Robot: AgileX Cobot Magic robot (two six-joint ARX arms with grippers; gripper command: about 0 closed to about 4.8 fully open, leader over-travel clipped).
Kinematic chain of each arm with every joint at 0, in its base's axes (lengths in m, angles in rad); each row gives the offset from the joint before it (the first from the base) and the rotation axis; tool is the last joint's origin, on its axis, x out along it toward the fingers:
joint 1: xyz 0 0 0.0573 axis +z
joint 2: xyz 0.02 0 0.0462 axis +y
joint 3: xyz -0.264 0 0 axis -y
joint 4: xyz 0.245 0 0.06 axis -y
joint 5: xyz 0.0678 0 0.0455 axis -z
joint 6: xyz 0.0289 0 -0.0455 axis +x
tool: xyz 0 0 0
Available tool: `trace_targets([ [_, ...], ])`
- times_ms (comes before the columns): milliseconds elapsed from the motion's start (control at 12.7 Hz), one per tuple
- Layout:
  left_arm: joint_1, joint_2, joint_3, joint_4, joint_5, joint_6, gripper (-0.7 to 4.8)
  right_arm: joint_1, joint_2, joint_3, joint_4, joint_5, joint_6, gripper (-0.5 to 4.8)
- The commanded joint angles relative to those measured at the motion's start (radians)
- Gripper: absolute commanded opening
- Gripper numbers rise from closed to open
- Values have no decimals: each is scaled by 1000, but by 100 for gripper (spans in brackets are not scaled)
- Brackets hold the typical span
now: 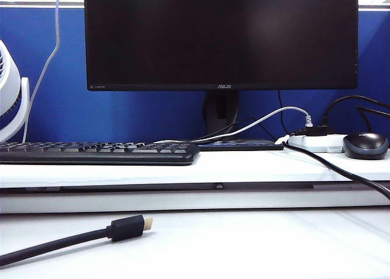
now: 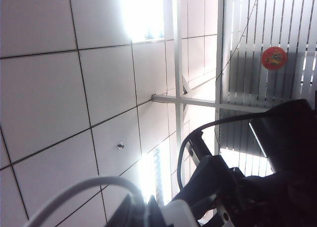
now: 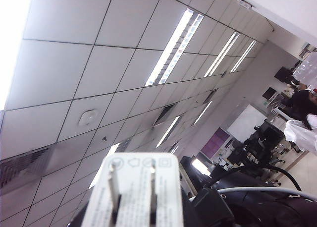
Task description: Pick up the Type-C charging cable and the charging base, insert one end of the Type-C charger into the corresponding slot on the base, and finally place the plugged-in charger back on the table.
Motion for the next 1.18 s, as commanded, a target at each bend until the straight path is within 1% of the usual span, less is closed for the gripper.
trace_targets([
  [79, 7, 8, -2, -51, -47, 1, -6, 12, -11, 10, 35, -55, 57, -4],
  [157, 7, 0, -2, -75, -33, 48, -7, 12, -8, 9, 33, -51, 190, -4],
  [236, 7, -1, -2, -88, -33, 54, -7, 12, -7, 9, 34, -47, 208, -4],
  [393, 7, -1, -2, -112, -53, 95, -6, 12, -7, 9, 63, -49, 240, -4],
  [472, 6, 0, -2, -111, -120, 94, -6, 13, -7, 9, 101, -64, 216, -4],
  [630, 6, 0, -2, -103, -159, 88, -6, 13, -7, 9, 112, -71, 161, -4],
  [708, 6, 0, -2, -103, -148, 86, -6, 13, -7, 9, 111, -86, 154, -4],
  [787, 6, 1, -2, -89, -142, 44, -6, 13, -7, 9, 138, -149, 113, -4],
  [866, 6, 1, -2, -87, -187, 42, -6, 13, -7, 9, 161, -172, 89, -4],
  [944, 6, 1, -2, -83, -187, 46, -6, 14, -7, 9, 164, -195, 86, -4],
  [1023, 6, 1, -2, -77, -186, 46, -6, 15, -7, 9, 163, -211, 84, -4],
  [1180, 6, 2, -2, -77, -175, 46, -7, 39, -6, 8, 155, -192, 109, -4],
])
